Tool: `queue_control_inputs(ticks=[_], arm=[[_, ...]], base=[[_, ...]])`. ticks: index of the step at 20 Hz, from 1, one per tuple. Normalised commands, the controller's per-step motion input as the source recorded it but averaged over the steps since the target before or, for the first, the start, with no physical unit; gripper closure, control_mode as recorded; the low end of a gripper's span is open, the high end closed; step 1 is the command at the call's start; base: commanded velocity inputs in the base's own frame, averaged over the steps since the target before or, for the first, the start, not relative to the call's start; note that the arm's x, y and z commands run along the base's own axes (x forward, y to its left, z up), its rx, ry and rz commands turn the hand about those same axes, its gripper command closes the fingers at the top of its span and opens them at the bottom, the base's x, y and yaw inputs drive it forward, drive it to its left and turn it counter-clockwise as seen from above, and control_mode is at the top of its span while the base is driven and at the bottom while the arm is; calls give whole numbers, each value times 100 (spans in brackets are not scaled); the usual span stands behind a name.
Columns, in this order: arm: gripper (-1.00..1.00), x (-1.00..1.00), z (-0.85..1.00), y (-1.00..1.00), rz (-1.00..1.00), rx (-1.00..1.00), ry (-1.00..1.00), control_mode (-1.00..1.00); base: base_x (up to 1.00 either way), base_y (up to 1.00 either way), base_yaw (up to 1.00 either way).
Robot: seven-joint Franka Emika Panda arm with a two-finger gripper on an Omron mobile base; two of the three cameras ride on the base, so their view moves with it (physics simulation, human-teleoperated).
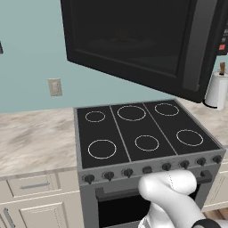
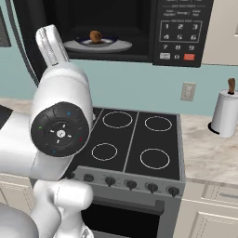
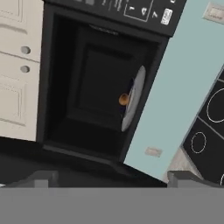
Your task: Retrieve the reheated potato from the microwave, then place the potato, cheese, and condiment on the cutting board.
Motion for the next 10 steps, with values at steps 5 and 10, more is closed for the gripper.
queue_control_inputs(ticks=[5, 10], arm=[[-100, 55, -14, 7, 5, 20, 16, -100], [-100, 50, -6, 4, 5, 20, 27, -100]], base=[[0, 0, 0], [0, 0, 0]])
